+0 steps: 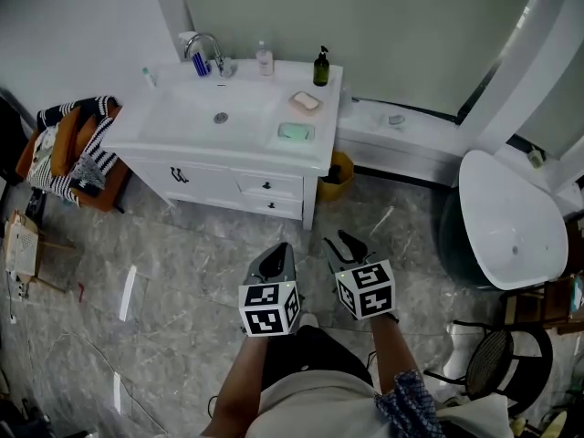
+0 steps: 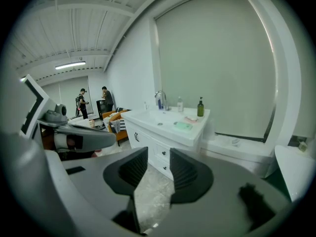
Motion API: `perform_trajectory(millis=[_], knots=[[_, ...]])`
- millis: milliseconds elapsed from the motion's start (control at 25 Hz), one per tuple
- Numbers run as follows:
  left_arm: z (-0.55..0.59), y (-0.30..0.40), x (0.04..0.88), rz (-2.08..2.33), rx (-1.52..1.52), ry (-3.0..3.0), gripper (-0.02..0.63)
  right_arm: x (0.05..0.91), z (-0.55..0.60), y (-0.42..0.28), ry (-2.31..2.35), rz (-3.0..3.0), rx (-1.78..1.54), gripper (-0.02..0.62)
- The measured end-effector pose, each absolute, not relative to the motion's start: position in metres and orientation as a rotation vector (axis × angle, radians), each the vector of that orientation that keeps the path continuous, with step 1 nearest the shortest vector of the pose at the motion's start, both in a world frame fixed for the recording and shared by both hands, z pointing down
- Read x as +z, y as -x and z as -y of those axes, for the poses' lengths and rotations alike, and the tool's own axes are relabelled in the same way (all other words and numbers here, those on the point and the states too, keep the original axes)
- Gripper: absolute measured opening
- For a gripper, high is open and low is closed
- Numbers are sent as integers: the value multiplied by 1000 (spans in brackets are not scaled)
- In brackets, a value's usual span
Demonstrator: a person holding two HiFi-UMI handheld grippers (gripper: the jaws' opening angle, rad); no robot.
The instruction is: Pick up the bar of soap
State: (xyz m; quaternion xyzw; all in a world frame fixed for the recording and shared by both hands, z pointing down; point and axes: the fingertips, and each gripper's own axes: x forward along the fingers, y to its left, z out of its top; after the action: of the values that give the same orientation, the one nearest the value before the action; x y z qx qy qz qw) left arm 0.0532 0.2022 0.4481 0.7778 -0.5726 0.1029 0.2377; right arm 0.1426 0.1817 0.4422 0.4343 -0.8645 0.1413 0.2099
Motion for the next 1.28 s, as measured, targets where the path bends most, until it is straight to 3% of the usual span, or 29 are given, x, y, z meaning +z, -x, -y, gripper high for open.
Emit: perform_trajectory(millis=[1280], knots=[[-76, -42, 456, 1573, 273, -2147, 6, 445, -58, -133, -1247, 2395, 329, 132]])
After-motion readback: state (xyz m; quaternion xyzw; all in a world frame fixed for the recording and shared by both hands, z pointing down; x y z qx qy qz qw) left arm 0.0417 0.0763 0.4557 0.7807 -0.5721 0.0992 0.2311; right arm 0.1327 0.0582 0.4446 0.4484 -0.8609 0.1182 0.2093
